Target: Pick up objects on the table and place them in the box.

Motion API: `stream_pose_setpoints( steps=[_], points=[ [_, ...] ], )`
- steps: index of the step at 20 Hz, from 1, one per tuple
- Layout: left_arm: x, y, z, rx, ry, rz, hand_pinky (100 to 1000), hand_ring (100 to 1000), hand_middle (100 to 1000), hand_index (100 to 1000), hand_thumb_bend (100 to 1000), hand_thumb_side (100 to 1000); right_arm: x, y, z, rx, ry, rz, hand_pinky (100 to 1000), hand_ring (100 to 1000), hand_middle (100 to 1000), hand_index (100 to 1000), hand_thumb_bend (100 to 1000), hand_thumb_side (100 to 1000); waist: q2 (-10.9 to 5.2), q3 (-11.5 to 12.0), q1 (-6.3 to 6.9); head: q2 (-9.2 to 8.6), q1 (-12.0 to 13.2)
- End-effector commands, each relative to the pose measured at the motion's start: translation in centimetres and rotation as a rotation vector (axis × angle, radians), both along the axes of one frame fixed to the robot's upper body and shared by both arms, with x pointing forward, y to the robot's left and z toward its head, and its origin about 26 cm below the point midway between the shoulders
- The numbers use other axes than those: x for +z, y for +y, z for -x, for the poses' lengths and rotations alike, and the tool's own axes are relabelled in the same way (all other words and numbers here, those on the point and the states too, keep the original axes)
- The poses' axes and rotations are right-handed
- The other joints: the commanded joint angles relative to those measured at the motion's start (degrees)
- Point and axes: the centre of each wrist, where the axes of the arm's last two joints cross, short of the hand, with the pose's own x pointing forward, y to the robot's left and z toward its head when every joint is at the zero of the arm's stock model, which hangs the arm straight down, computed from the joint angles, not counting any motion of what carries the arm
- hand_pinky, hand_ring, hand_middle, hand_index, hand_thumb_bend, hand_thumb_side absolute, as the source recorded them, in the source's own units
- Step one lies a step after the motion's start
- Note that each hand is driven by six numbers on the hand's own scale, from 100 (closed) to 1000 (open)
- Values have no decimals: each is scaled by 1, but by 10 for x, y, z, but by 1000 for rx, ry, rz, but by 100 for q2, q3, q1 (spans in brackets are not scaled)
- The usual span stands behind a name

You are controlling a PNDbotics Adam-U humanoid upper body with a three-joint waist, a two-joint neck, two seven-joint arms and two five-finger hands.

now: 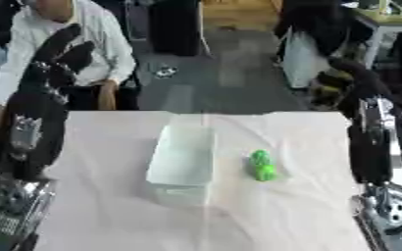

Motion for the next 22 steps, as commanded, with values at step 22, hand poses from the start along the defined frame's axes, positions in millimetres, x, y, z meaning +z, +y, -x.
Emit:
stream_pose_setpoints(
  steps=[22],
  points=[
    [1, 3, 3, 0, 7, -10, 962, 933, 1000, 1000, 352, 986, -8, 42, -39, -75, 160, 159, 655, 791, 857, 869, 313, 990, -142, 30, 13, -130, -149]
  ],
)
